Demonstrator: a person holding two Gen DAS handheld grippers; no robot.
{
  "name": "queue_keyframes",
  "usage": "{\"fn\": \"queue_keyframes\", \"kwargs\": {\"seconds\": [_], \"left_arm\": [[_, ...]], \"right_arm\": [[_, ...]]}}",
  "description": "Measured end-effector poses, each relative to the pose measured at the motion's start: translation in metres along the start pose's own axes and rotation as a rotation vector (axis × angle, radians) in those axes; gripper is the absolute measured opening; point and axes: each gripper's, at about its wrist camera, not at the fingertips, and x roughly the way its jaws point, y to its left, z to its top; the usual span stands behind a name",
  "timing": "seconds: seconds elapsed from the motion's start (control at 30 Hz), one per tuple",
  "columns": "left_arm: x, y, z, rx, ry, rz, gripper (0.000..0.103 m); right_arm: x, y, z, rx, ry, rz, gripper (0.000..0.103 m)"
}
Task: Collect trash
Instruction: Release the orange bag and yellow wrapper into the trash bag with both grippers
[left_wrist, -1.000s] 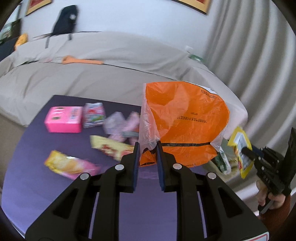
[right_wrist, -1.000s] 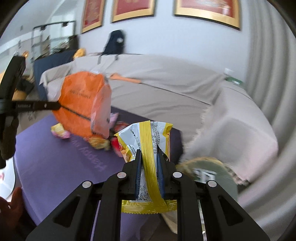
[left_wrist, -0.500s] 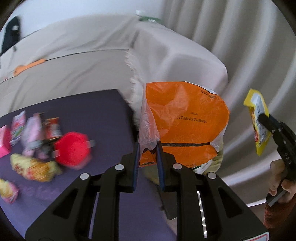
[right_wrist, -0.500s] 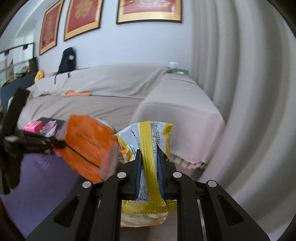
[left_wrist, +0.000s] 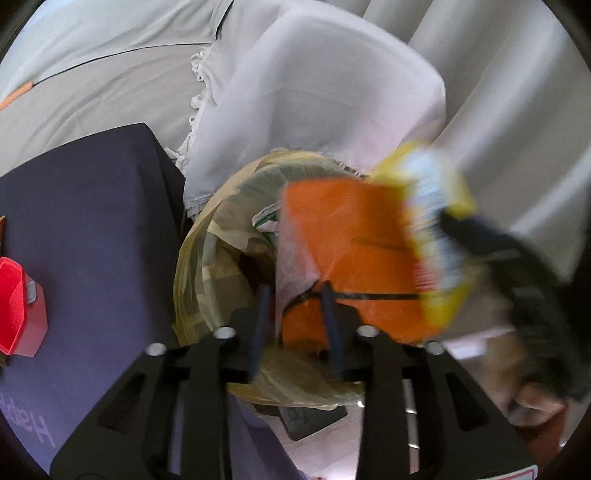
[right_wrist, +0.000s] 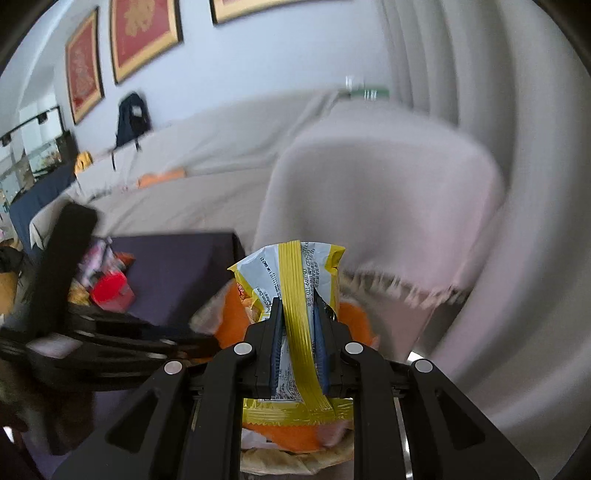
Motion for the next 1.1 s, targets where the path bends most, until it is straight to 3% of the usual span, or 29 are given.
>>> {"fn": "queue_keyframes", "kwargs": {"seconds": [0.03, 0.13, 0.23, 0.43, 0.57, 0.73, 0.93, 1.1], "left_arm": [[-0.003, 0.002, 0.000, -0.006, -0.006, -0.013, 0.041], [-0.025, 0.014, -0.004, -0.021, -0.042, -0.022, 0.042], [-0.058, 0.026, -0.013, -0.003, -0.118, 0.036, 0.043], [-0.096, 0.057, -0.034, -0.063, -0.181, 0.094, 0.044], [-0.109, 0.077, -0.047, -0.099, -0.200, 0.106, 0.044], [-0.134, 0.101, -0.069, -0.117, -0.234, 0.139, 0.048], [-0.170, 0.143, -0.098, -0.192, -0.286, 0.215, 0.048], [-0.203, 0.182, -0.127, -0.268, -0.327, 0.311, 0.048]], "right_arm": [[0.015, 0.002, -0.004, -0.002, 0.037, -0.007, 0.017], [0.055, 0.004, -0.016, 0.022, 0.149, 0.006, 0.017], [0.079, 0.011, -0.026, -0.005, 0.227, -0.016, 0.017], [0.104, 0.021, -0.047, -0.068, 0.384, -0.078, 0.017], [0.090, 0.021, -0.045, -0.026, 0.348, -0.062, 0.020], [0.060, 0.028, -0.042, 0.005, 0.265, -0.023, 0.051], [0.023, 0.057, -0.030, -0.058, 0.181, -0.070, 0.052], [-0.010, 0.096, -0.009, -0.086, 0.058, -0.022, 0.053]]}}
